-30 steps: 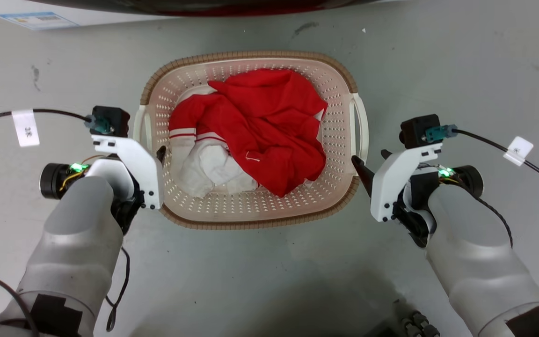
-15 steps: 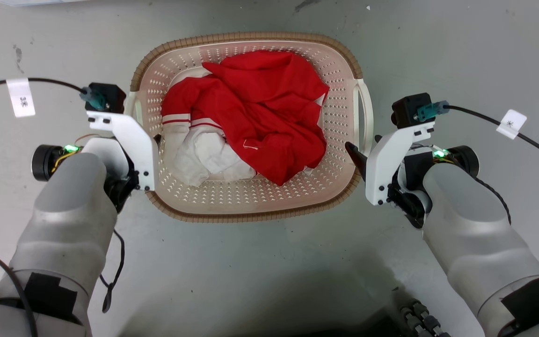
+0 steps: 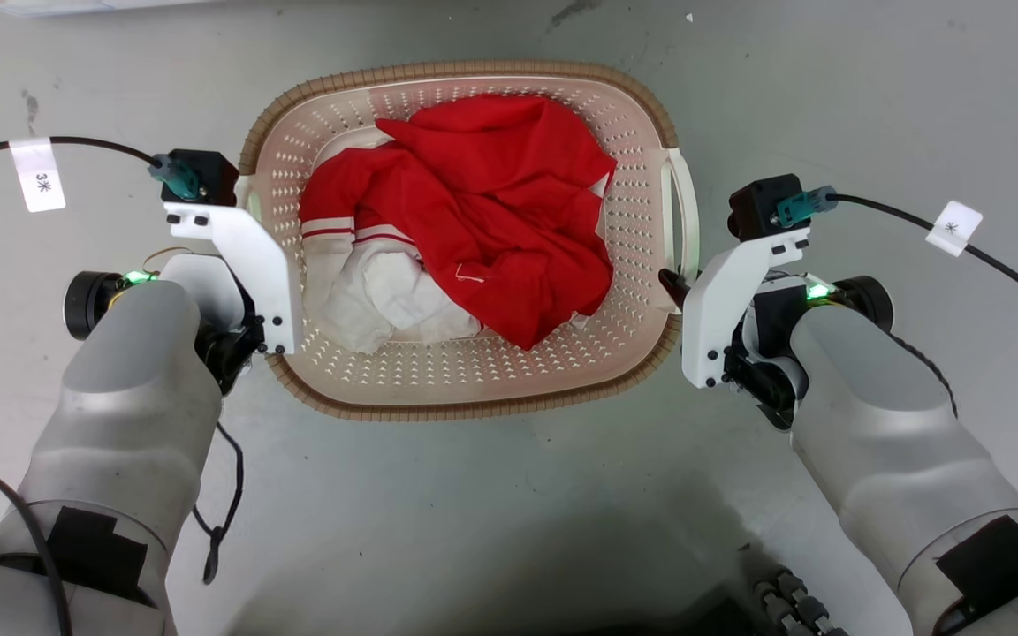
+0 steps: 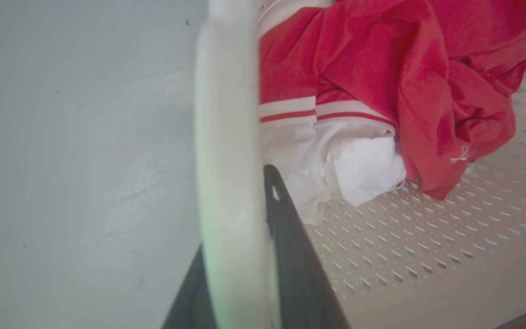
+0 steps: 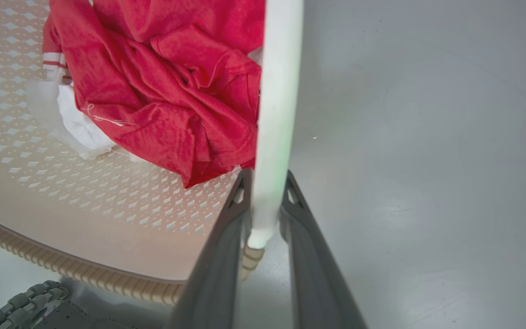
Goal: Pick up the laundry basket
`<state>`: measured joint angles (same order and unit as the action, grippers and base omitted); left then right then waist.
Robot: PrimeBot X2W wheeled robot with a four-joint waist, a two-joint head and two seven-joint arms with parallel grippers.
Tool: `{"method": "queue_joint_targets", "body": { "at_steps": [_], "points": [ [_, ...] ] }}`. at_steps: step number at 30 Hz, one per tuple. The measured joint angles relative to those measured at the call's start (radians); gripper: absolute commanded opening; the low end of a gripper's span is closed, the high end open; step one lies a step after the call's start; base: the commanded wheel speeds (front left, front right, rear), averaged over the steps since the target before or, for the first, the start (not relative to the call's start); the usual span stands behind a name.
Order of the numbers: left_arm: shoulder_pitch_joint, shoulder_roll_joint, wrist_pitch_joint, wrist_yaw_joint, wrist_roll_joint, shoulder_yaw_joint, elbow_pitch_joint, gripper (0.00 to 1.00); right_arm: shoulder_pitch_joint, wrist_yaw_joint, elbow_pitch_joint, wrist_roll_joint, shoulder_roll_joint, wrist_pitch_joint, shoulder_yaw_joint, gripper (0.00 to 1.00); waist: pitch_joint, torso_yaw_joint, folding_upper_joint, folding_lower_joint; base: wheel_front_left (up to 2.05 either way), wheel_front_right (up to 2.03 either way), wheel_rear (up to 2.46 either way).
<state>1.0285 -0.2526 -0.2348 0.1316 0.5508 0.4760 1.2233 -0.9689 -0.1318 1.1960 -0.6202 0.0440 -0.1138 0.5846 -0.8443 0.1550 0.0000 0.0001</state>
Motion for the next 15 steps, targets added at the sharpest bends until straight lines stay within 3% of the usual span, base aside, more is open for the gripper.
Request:
{"method": "queue_joint_targets", "body": {
  "at_steps": [15],
  "points": [
    [-0.068,0.053,-0.115,-0.001,0.095,0.037,0.017,0.00,0.028,0.000,0.067,-0.051,0.013,-0.106,0.046,0.00,0.150,-0.024,0.0000,0.0000,0.00,0.00,0.00]
  ]
}}
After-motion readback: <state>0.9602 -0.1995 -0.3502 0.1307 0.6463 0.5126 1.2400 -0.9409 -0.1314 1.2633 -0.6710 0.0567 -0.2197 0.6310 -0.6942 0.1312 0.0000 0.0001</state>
